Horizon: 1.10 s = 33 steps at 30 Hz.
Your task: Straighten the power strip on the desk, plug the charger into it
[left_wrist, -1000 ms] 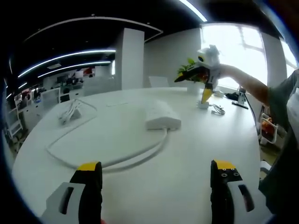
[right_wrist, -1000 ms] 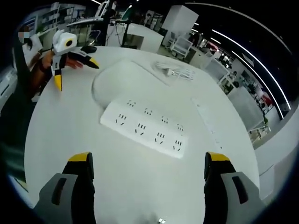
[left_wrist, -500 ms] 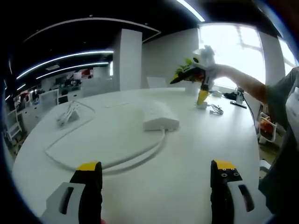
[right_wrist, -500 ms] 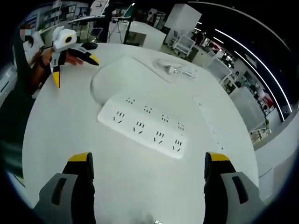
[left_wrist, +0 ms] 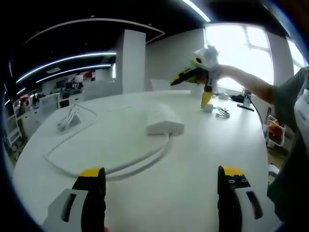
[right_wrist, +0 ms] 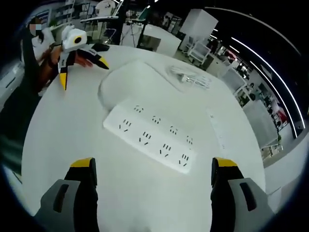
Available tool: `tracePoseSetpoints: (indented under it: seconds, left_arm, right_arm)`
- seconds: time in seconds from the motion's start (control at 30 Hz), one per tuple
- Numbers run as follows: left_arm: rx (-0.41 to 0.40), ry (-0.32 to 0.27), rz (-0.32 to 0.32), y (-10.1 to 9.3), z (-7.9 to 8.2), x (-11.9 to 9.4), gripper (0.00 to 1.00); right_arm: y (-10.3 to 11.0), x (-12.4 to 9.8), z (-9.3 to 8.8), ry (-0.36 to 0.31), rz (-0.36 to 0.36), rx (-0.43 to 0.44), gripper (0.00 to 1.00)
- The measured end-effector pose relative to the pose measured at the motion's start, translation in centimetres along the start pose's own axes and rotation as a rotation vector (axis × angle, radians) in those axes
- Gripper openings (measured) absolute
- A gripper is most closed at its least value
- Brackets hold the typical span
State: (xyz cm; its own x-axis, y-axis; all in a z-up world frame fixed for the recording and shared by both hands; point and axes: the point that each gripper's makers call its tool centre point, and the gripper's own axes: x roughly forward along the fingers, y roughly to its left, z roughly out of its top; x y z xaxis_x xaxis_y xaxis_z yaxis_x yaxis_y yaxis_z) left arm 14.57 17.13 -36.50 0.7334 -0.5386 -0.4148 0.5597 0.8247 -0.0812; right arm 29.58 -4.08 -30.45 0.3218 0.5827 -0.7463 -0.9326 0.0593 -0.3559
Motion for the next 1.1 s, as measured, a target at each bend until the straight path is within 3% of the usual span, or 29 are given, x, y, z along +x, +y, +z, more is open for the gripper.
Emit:
tracePoseSetpoints:
  seconds: [0.33,0.87,1.1]
  left_arm:
    - [0.001,0.006,-0.003,0.0,0.0,0.3,0.99]
    - [0.01,0.008,-0.011,-0.3,0.1,0.7,0.99]
    - [0.011,0.004,-0.013,-0.2,0.1,0.7,0.99]
  right_arm:
    - [0.1,0.6,-0.7,0.025,0.02,-0.023,0.99]
    - [-0.2,1.1,-0.2,0.017,0.059,-0.108,0.99]
    - [-0.5,1.5,-0.3,0.045,0.058,-0.153,0.99]
